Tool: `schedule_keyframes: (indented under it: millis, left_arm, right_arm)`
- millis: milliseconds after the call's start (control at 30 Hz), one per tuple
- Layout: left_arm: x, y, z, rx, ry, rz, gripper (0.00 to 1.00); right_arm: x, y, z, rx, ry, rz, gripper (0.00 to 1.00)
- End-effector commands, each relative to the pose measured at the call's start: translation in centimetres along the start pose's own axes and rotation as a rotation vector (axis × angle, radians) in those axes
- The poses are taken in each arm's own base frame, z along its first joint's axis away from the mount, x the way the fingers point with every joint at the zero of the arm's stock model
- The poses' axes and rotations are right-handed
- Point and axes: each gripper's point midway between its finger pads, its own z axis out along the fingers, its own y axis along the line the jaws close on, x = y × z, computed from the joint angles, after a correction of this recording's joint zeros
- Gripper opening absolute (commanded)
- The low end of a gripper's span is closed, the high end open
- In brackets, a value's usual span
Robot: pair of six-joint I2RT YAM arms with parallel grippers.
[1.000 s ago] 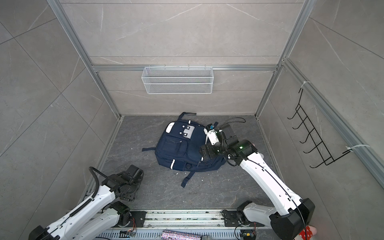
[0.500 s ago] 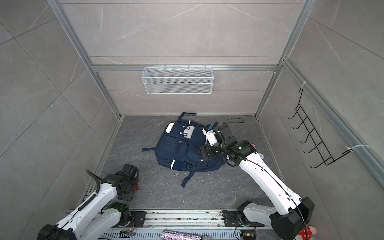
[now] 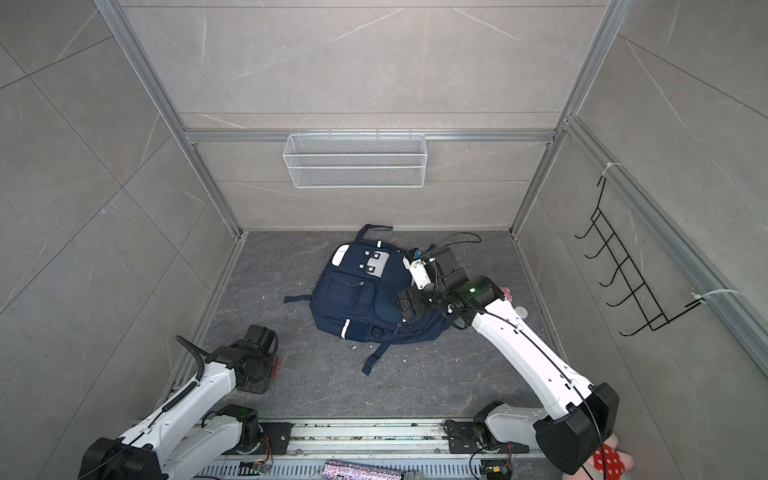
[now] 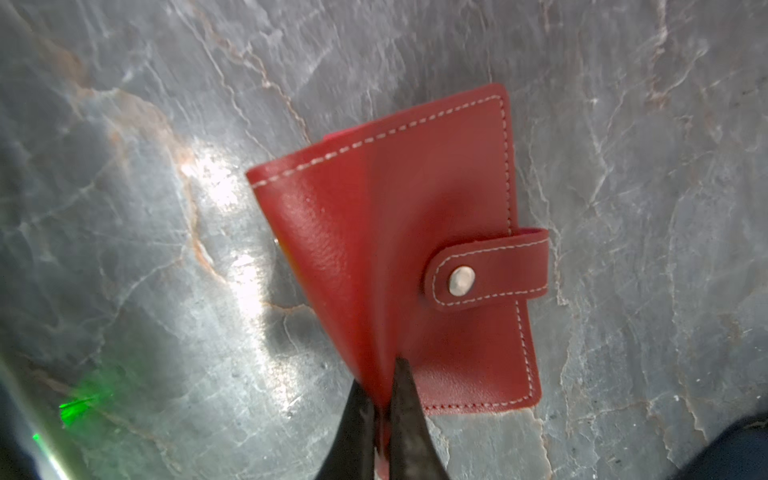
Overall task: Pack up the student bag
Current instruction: 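Grasp the red wallet's edge with the left gripper and lift it, then carry the wallet to the right gripper above the backpack and hand it over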
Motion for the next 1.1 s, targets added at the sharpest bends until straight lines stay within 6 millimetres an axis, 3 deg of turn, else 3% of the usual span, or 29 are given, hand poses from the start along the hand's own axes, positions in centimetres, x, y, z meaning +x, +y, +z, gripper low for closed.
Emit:
schedule_keyframes:
  millis: [0,100,167,300,433,667,1067]
  left_arm:
    - [-0.6,-0.7,-0.9,-0.004,-0.022,0.111,0.00]
    - [-1.9,-4.2,-3.9,0.096,-0.070,0.246,0.00]
    - [-2.0,-8.3,-6.3,0.240,-0.086,0.398,0.00]
    - [0.7,-16.2,-11.7,0.550,-0.022,0.713,0.00]
    - [3.9,-20.5,-16.9,0.802,0.069,0.927,0.00]
    - [8.6,-23.5,-24.6,1.131,0.227,1.196,0.00]
    - [16.3,-24.2,-28.1,1.383,0.453,1.407,0.00]
  right_arm:
    - [-0.4,0.0,-0.6,0.013,-0.003,-0.017,1.00]
    - [-0.7,-0.2,-1.0,0.025,-0.020,-0.006,1.00]
    - [-1.1,-0.1,-1.5,0.019,-0.035,0.008,1.00]
    - [-2.5,1.0,-2.3,-0.071,-0.041,0.114,1.00]
    - [-4.7,3.2,-3.2,-0.302,-0.062,0.342,1.00]
    - [-8.2,6.7,-2.6,-0.637,-0.091,0.600,1.00]
    - [-10.2,8.3,-0.2,-0.766,-0.034,0.520,1.00]
